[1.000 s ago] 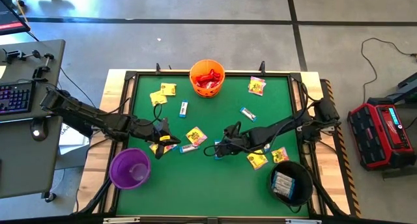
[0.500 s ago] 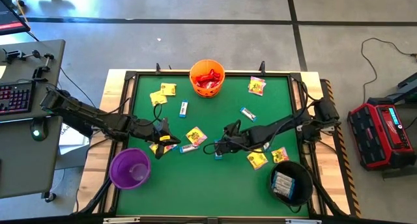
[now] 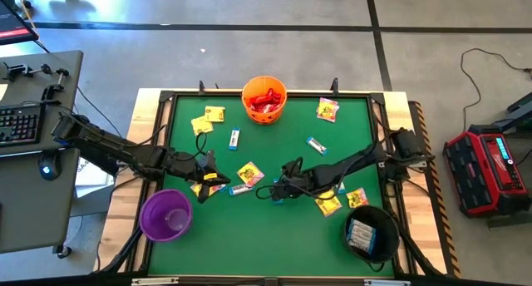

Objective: Sort candy by brand, put in halloween buckets
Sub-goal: Put the white chocolate bar into the black bucket

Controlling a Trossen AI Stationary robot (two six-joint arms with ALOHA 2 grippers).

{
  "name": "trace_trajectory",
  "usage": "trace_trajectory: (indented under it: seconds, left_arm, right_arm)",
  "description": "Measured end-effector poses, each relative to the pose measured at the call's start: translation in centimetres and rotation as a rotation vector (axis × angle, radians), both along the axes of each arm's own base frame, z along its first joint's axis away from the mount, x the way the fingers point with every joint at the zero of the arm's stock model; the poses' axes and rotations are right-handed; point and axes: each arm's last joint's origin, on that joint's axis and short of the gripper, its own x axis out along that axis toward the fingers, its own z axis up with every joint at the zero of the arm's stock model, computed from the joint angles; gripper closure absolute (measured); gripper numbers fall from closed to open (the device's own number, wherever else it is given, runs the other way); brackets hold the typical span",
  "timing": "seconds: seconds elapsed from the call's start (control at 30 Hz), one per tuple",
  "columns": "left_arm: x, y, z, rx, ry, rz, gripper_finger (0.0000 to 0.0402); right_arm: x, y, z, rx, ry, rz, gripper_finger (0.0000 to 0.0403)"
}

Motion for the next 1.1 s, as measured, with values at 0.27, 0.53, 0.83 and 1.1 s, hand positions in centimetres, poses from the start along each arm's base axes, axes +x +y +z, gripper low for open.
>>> trace_trajectory:
  seconds: [0.27, 0.53, 0.83, 1.1]
  left_arm:
    - [0.0, 0.0, 0.0, 0.000, 0.000, 0.000, 0.0401]
    - [0.0, 0.0, 0.0, -0.001, 0.001, 0.001, 0.0402]
    - [0.0, 0.0, 0.0, 0.001, 0.002, -0.001, 0.0402]
    - [0.0, 0.0, 0.0, 0.003, 0.005, -0.001, 0.0401]
  right_arm:
    - [-0.3, -0.4, -0.5, -0.006, 0.063, -0.005, 0.0126]
    - [-0.3, -1.3, 0.4, -0.023, 0.127, 0.035, 0.0126]
    - [1.6, -1.6, 4.4, 0.044, 0.190, 0.039, 0.0126]
    - [3.2, -1.1, 2.8, 0.102, 0.224, -0.103, 0.0145]
